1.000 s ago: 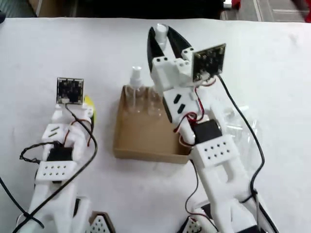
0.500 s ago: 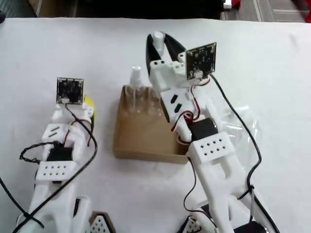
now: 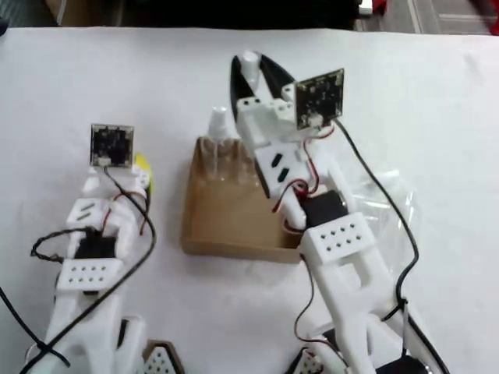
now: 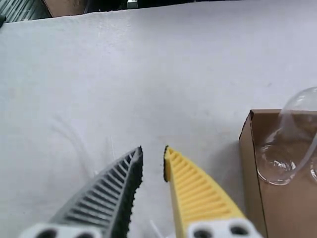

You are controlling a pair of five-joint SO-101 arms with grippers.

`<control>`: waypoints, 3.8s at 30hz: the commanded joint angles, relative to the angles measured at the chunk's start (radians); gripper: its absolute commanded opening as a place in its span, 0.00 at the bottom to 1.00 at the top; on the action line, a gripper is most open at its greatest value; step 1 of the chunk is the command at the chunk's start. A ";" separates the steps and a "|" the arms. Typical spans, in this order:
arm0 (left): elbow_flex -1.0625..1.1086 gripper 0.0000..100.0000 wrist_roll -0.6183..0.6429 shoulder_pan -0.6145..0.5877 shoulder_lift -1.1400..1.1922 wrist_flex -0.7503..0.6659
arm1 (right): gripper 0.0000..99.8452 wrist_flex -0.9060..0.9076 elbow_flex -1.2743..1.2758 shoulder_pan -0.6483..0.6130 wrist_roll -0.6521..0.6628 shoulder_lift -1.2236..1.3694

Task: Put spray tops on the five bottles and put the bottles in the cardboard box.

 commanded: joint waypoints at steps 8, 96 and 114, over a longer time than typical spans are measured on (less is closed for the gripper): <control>-0.009 0.08 0.005 -0.002 0.007 -0.034 | 0.02 -0.059 0.002 0.004 0.003 0.091; -0.009 0.08 0.005 -0.008 0.007 -0.029 | 0.13 0.506 0.008 0.337 0.002 -0.466; -0.002 0.08 0.008 -0.027 -0.001 -0.026 | 0.03 0.568 0.502 0.466 -0.005 -0.671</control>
